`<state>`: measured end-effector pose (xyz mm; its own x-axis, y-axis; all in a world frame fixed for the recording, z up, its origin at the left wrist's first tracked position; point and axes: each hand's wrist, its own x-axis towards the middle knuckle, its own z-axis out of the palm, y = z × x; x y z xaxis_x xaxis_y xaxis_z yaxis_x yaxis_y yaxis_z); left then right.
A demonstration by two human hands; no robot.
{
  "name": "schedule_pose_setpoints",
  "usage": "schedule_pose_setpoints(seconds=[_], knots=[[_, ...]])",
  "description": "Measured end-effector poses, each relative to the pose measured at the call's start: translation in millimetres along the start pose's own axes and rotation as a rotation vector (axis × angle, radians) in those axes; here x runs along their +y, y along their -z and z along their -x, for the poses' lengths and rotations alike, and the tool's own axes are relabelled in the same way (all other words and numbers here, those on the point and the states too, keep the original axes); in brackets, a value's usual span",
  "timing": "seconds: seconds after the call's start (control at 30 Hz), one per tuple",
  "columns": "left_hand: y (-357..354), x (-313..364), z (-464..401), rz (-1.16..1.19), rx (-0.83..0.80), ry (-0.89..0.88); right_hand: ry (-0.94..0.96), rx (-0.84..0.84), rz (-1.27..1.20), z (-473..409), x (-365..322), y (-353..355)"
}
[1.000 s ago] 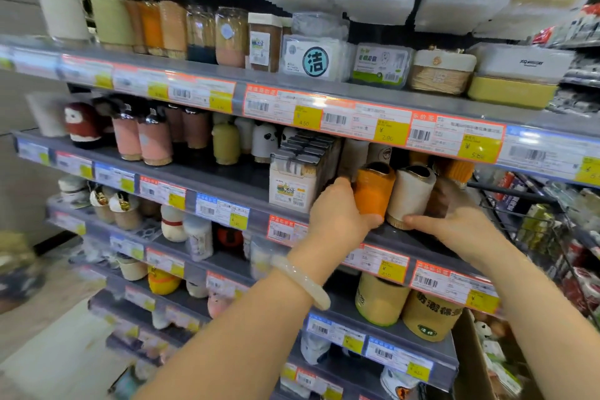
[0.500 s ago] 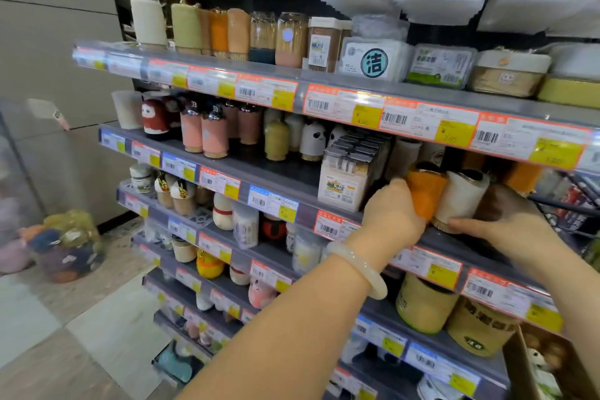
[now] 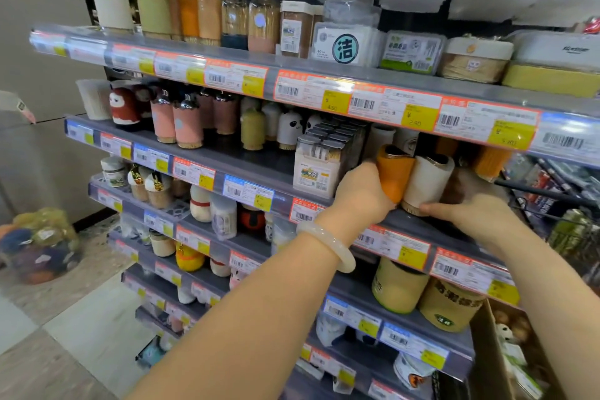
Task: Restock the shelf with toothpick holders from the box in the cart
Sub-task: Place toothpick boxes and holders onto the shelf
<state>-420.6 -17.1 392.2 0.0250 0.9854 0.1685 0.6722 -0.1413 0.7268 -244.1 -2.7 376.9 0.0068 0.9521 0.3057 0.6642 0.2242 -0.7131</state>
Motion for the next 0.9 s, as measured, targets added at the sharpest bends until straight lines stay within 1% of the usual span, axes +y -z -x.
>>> schedule_pose_setpoints(seconds=[0.13,0.3,0.4,0.5,0.57,0.73,0.9], knots=[[-0.5,-2.9,-2.3,0.001,0.079,-0.001,-0.039,0.007,-0.010,-2.6,-5.6,-1.4],[-4.3,-5.0,-5.7,-0.015,0.169,-0.021,-0.042,0.041,0.019,-6.2,-12.3,-6.3],[-5.1,-7.2,-7.8,-0.038,0.156,-0.022,-0.024,0.048,0.045,-3.2,-14.3,-6.8],[-4.5,-11.5,-10.5,0.009,0.123,-0.024,-0.002,0.026,0.007,-0.1,-14.3,-5.1],[-4.6,-13.1,-11.3,0.012,0.129,-0.023,-0.004,0.014,0.030,-0.1,-15.1,-4.1],[-6.9,-10.1,-11.2,-0.048,0.182,-0.027,-0.043,0.012,0.077,-4.7,-18.3,-5.0],[-9.1,-3.5,-13.9,-0.179,0.228,-0.051,-0.054,0.003,0.099,-9.8,-25.1,-7.6]])
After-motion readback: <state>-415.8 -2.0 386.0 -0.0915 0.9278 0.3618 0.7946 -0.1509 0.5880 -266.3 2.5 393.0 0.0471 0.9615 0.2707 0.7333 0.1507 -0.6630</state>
